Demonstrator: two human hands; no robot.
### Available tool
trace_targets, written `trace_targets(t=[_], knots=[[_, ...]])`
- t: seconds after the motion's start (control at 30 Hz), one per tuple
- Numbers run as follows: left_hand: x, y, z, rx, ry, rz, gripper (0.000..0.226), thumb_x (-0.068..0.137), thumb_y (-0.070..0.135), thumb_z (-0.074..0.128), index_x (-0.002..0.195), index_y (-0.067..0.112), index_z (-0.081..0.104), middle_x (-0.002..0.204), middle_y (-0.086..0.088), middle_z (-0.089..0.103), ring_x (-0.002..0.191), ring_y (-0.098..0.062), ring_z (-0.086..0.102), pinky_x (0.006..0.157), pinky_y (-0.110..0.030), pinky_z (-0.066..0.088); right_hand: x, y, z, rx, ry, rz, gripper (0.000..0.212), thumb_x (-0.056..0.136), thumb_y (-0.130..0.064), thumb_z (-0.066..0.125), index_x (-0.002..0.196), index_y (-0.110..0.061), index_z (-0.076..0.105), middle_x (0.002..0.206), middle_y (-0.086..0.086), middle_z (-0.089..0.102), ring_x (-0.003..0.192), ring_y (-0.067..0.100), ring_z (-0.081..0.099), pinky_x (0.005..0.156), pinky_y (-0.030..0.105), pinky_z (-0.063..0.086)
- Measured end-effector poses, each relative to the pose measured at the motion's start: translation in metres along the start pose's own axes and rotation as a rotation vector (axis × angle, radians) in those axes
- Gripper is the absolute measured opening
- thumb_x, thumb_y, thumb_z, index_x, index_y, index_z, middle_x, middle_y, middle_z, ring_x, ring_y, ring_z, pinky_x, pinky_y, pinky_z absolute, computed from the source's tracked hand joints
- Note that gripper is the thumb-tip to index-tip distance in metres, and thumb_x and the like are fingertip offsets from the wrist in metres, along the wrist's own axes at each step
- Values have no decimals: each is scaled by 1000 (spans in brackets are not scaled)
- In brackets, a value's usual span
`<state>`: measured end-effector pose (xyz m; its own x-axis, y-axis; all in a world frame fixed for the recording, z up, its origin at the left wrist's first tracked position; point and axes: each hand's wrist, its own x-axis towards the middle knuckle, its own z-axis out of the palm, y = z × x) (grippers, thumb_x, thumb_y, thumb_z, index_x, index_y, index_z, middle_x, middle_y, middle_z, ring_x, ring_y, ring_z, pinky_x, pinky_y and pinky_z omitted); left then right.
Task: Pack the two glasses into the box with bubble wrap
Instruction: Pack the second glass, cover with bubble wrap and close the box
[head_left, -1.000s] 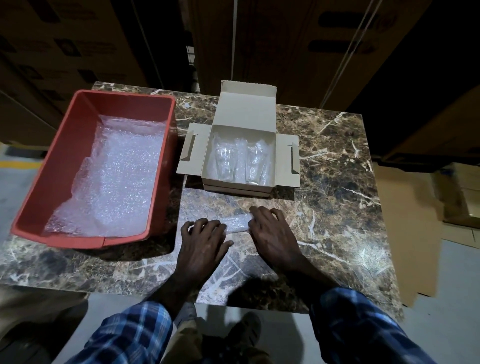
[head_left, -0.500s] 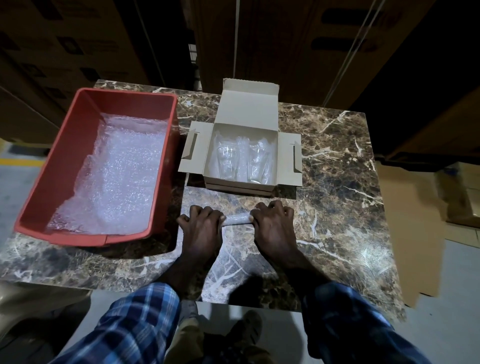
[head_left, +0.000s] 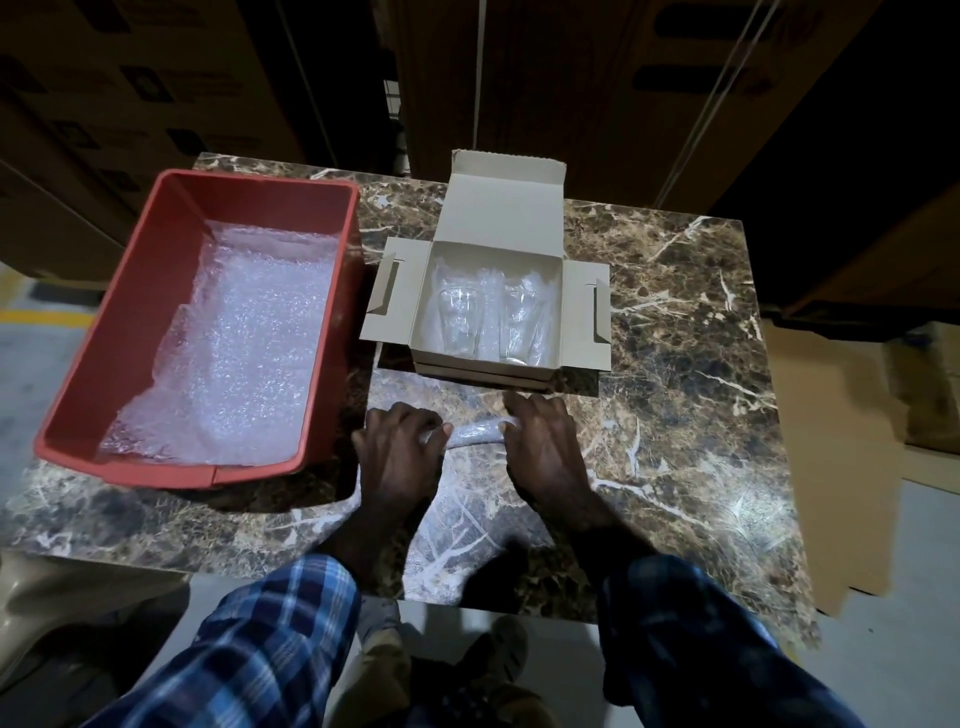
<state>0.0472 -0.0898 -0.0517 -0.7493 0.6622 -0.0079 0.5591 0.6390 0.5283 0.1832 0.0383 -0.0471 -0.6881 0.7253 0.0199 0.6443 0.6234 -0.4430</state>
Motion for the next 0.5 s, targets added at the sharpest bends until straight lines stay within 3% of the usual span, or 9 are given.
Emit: trace_targets(t=[0.07,0.2,0.33,0.43,0.5], knots=[[-3,-3,1,6,16,41,23,91,48,59,97,32,75,99,10,66,104,-21,49,83,-39,29,1,0,-5,16,-19,-10,29,91,-18,63,119,-11,69,107,10,65,100,29,53,86,42,48],[-10,-7,6,43,52,113,25,90,45,58,100,32,77,91,9,62,95,-21,49,80,-41,31,1,5,-12,1,-74,-10,21,91,-25,67,110,-18,74,108,2,64,106,23,51,90,38,44],[-9,-12,6,52,49,202,12,91,36,67,97,30,75,93,10,59,96,-19,49,80,-38,28,3,4,-12,62,-148,41,16,89,-22,69,102,-14,72,111,3,62,110,22,49,95,39,42],[-7,-14,4,66,37,297,10,93,35,64,89,27,68,97,11,58,97,-16,47,77,-34,21,-3,3,-17,59,-145,-37,3,88,-14,68,90,-12,67,100,5,63,97,23,52,80,34,40],[-7,-16,3,44,5,370,19,95,39,54,89,24,64,96,11,60,98,-17,48,77,-33,24,-14,2,-18,33,-102,-101,9,88,-7,66,83,-12,61,88,4,61,84,20,49,68,29,29]])
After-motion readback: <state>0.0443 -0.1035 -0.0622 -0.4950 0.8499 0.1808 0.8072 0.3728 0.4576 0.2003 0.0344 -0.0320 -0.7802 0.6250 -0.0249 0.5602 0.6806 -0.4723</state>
